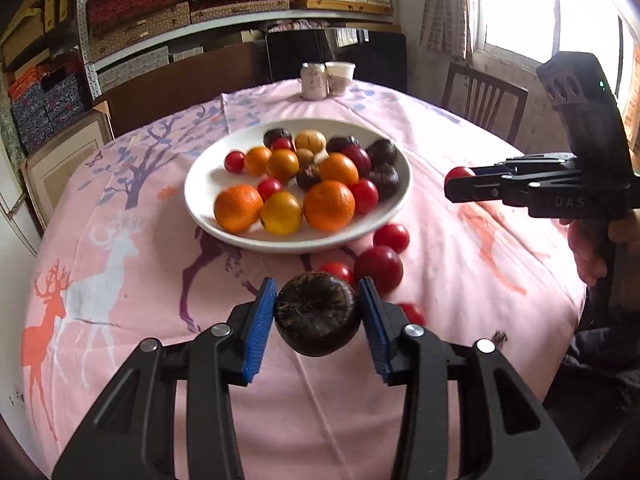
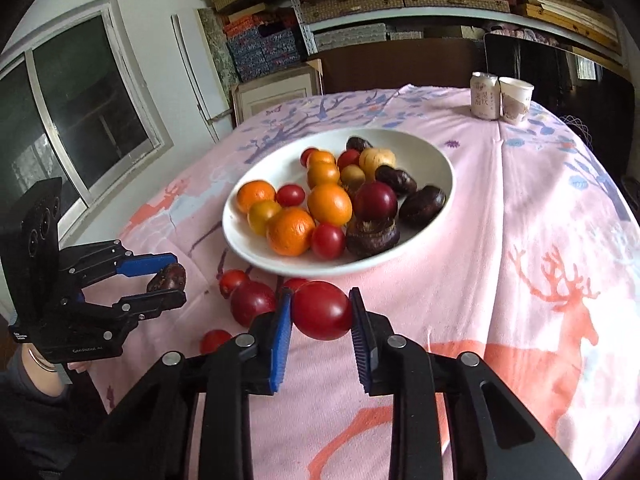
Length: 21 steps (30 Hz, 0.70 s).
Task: Organize fruits
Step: 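Lower both fruits onto the white plate and open both tools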
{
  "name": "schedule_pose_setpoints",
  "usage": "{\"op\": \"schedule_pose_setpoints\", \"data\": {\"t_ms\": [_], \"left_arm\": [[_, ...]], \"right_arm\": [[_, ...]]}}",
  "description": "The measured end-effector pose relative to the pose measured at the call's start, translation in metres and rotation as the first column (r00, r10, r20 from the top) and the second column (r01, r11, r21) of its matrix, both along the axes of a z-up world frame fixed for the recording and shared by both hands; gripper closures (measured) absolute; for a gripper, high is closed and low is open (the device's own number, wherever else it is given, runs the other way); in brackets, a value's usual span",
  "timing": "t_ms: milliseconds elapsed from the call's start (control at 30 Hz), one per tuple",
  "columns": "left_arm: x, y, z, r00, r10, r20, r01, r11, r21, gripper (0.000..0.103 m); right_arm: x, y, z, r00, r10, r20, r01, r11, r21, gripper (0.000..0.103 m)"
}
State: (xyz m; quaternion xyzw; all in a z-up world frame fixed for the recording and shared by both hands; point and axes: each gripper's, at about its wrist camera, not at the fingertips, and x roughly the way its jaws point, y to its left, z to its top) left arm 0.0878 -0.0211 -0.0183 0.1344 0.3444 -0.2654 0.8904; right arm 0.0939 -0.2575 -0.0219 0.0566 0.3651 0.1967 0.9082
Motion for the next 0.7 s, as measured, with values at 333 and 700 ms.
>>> {"op": "schedule_pose_setpoints", "data": {"t_ms": [333,700], "left_arm": [[0.098,-0.036,0.031,0.998,0.061,0.021,-0.060,0.998,-0.031,0.061],[0.047,-0.003,-0.001,1.000,0.030,0.008,-0.030,0.999,0.019,0.038]], "right_arm": [[0.095,0.011,0.035,0.999,-0.049,0.009,0.049,0.998,0.028,0.072],[0.031,0.010,-0.003,1.000,0.006,0.006,-0.006,0.998,-0.055,0.056]]}}
